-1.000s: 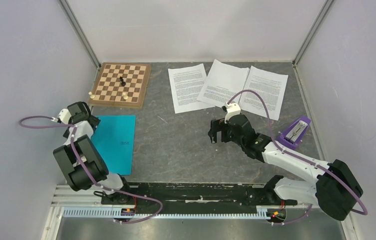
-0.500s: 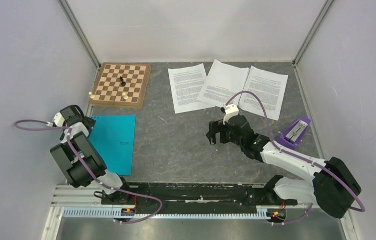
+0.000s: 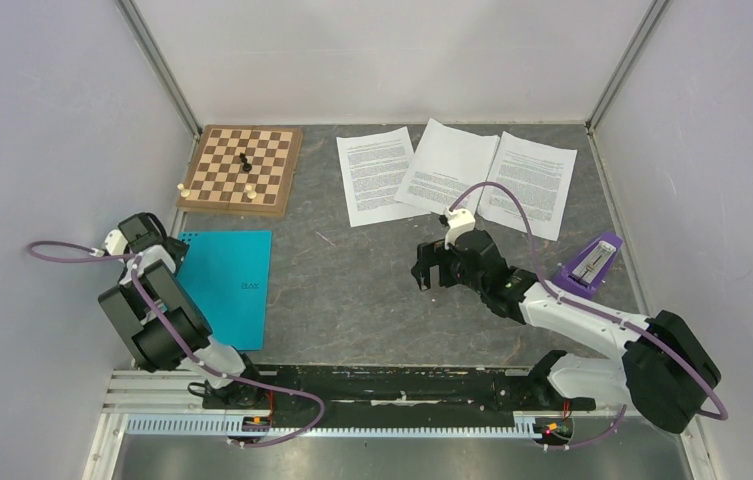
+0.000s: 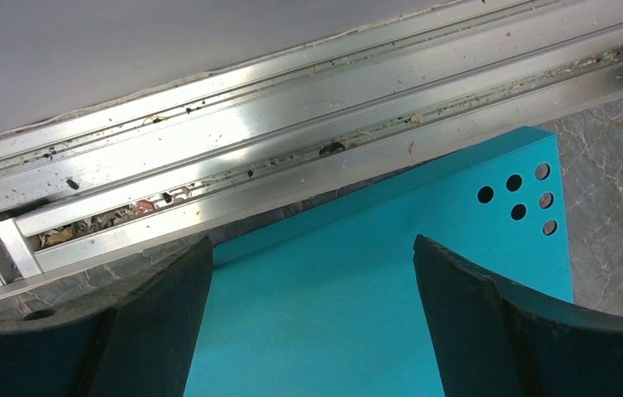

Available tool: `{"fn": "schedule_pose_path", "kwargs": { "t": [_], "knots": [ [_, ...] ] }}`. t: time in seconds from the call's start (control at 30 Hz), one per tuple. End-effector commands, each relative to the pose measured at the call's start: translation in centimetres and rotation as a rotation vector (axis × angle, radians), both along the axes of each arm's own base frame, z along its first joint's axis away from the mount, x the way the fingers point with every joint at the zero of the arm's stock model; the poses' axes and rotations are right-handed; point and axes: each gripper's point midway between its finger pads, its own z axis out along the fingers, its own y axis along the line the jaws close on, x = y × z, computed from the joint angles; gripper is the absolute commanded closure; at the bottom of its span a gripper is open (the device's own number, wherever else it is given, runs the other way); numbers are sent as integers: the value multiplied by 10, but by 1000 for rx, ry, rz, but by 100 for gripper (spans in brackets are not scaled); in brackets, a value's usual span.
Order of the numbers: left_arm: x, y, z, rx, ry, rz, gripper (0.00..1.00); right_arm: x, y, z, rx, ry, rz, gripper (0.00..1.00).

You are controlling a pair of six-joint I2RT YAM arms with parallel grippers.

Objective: Put the files into the folder

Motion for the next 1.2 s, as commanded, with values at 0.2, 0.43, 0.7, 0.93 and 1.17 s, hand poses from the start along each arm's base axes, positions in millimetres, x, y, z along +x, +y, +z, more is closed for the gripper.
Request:
{"fn": "schedule_pose_path", "kwargs": {
  "t": [0.2, 0.43, 0.7, 0.93, 1.17],
  "knots": [
    [-12, -31, -16, -95, 0, -13, 6, 1, 4, -3, 26, -15, 10, 2],
    [4, -62, -10, -97, -10, -111, 8, -5, 2, -9, 45, -3, 7, 1],
    [4, -114, -18, -86, 106, -212, 9, -13, -4, -16, 51, 8, 1, 1],
    [-7, -160, -23, -127, 96, -214, 11, -20, -7, -23, 57, 29, 1, 1],
    [0, -217, -17, -119, 71, -329, 11, -29, -12, -34, 48, 53, 7, 1]
  ]
}}
